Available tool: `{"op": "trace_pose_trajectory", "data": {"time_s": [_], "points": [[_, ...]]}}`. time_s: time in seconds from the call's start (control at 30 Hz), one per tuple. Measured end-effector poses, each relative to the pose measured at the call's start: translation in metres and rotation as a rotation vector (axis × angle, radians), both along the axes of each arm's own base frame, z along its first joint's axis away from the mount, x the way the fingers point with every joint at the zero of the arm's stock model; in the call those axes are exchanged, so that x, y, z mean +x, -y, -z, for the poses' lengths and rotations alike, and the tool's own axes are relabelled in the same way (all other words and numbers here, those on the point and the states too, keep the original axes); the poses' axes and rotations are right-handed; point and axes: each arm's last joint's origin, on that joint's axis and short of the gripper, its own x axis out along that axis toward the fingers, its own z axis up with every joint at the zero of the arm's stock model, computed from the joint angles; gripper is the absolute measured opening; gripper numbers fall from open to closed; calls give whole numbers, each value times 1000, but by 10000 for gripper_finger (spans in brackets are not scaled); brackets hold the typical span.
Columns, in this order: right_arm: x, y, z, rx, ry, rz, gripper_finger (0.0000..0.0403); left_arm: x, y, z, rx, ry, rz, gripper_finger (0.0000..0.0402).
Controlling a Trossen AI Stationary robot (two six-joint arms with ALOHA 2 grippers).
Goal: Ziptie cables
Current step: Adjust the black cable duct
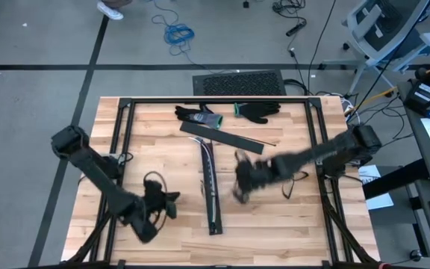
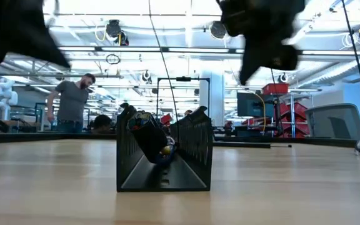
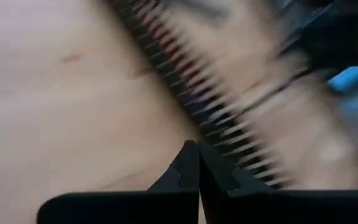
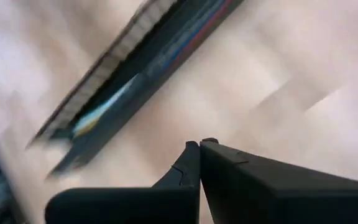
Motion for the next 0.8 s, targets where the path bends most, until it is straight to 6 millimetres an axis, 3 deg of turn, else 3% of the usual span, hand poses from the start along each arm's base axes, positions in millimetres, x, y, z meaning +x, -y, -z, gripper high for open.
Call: {"op": "trace_pose_trajectory", "data": {"time_s": [0.1, 0.23, 0.4, 0.5, 0.6, 0.7, 0.8], "points": [[9, 53, -10, -55, 56, 46, 0, 22, 9, 14, -34, 135, -60, 0], [21, 123, -12, -38, 168, 110, 0, 72, 5, 33, -18, 88, 60, 0], [25, 187, 1, 70, 197, 186, 0, 132, -7, -1, 129, 170, 253, 0], [35, 201, 2, 75, 208, 169, 0, 158, -18, -20, 235, 188, 271, 0], [50, 203, 1, 61, 218, 138, 0, 181, -29, -34, 267, 204, 254, 0], [66, 202, -7, 49, 257, 122, 0, 198, -34, -16, 297, 103, 252, 0], [78, 206, -15, 55, 287, 110, 0, 207, -30, 9, 220, 32, 244, 0]]}}
